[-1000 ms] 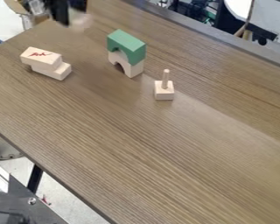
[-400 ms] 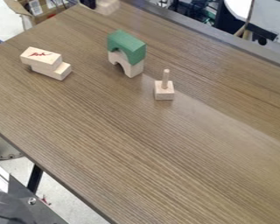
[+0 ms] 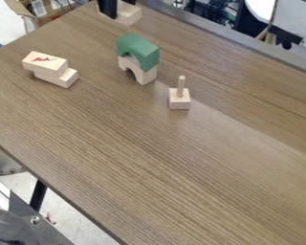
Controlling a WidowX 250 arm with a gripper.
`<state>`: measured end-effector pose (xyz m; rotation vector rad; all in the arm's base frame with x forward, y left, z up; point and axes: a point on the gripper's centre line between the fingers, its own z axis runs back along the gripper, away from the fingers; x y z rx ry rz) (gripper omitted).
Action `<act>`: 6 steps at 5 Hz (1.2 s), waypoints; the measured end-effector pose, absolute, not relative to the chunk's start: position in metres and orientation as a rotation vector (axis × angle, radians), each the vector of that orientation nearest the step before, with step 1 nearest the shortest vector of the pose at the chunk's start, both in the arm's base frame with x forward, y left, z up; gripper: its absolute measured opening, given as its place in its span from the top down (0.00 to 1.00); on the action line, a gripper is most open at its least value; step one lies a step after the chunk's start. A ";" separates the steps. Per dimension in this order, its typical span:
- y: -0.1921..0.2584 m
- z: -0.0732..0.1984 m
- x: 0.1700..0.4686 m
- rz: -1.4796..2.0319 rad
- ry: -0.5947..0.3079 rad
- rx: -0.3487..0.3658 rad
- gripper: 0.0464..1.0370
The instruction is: Put the rectangular block on top of the arch
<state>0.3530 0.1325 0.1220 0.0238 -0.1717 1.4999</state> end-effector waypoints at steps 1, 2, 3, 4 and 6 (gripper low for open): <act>0.129 0.119 0.353 1.498 -0.172 0.028 0.50; 0.124 0.112 0.355 1.491 -0.167 0.038 0.50; 0.122 0.110 0.356 1.490 -0.173 0.037 0.50; 0.118 0.108 0.357 1.482 -0.174 0.044 0.50; 0.113 0.098 0.354 1.470 -0.166 0.061 0.50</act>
